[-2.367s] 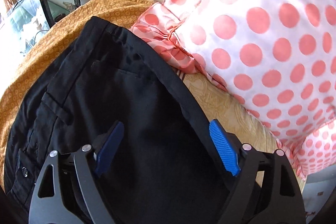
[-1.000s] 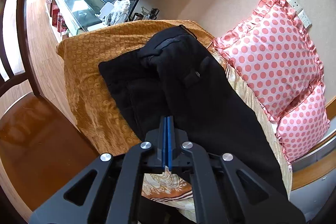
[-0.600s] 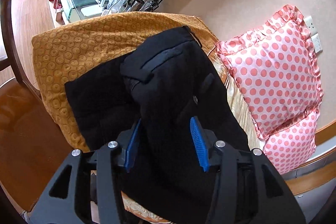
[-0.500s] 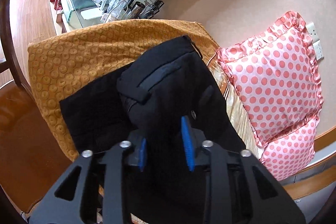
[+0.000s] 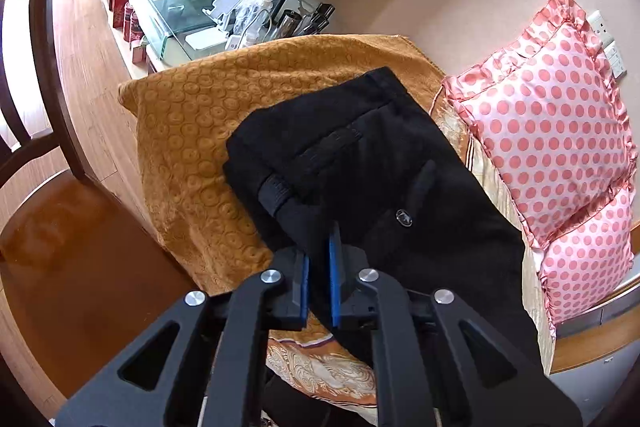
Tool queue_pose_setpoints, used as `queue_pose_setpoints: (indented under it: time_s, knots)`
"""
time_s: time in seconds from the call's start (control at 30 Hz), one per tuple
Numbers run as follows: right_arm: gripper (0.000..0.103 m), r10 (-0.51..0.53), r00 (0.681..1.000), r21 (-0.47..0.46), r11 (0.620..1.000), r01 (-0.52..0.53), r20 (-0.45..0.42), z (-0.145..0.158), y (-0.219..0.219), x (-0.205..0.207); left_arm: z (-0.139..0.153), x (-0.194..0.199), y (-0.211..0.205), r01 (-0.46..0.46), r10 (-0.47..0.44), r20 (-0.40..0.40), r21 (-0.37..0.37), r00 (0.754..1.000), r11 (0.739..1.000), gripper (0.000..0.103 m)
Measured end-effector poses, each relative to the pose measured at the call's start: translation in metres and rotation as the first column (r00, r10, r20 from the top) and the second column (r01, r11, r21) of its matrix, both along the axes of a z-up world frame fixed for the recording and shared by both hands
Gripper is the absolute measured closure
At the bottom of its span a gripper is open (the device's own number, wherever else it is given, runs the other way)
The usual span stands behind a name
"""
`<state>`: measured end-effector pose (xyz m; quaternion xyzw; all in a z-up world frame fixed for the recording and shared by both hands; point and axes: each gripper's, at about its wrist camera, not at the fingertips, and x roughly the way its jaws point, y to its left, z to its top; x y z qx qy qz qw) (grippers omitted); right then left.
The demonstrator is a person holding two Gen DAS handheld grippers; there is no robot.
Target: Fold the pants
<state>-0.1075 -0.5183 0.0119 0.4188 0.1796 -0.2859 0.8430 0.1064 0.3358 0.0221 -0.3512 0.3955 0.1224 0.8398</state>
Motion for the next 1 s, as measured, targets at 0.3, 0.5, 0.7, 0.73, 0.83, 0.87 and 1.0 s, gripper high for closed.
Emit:
queue_pose_setpoints:
  time_s: [0.3, 0.5, 0.7, 0.73, 0.83, 0.87, 1.0]
  knots:
    - [0.023, -0.013, 0.995, 0.181, 0.983, -0.005, 0.097, -0.003, -0.011, -0.028, 0.06, -0.037, -0.027, -0.095, 0.06, 0.132, 0.275, 0.989, 0.957, 0.035]
    - [0.048, -0.022, 0.998, 0.24, 0.971, 0.005, 0.067, -0.014, -0.016, -0.024, 0.072, -0.017, -0.095, 0.187, -0.232, 0.143, 0.272, 0.962, 0.944, 0.03]
    - [0.069, -0.028, 0.999, 0.292, 0.956, 0.018, 0.028, -0.032, -0.028, -0.006, 0.04, 0.015, -0.174, 0.486, -0.509, 0.066, 0.214, 0.858, 0.847, 0.03]
    - [0.086, -0.024, 1.0, 0.277, 0.961, 0.018, 0.018, -0.034, -0.032, -0.002, 0.033, 0.019, -0.184, 0.521, -0.54, 0.05, 0.2, 0.84, 0.83, 0.03]
    - [0.099, 0.018, 1.0, 0.155, 0.988, -0.014, -0.022, -0.02, -0.041, 0.014, 0.013, 0.031, -0.211, 0.602, -0.61, 0.02, 0.135, 0.792, 0.787, 0.03]
    - [0.099, 0.041, 0.999, 0.098, 0.994, -0.041, 0.002, -0.007, -0.042, 0.015, 0.009, 0.033, -0.218, 0.616, -0.623, 0.007, 0.137, 0.782, 0.775, 0.03]
    - [0.099, 0.065, 0.989, -0.164, 0.985, -0.043, 0.13, 0.042, -0.034, -0.009, 0.005, 0.03, -0.238, 0.663, -0.674, -0.012, 0.189, 0.739, 0.724, 0.026]
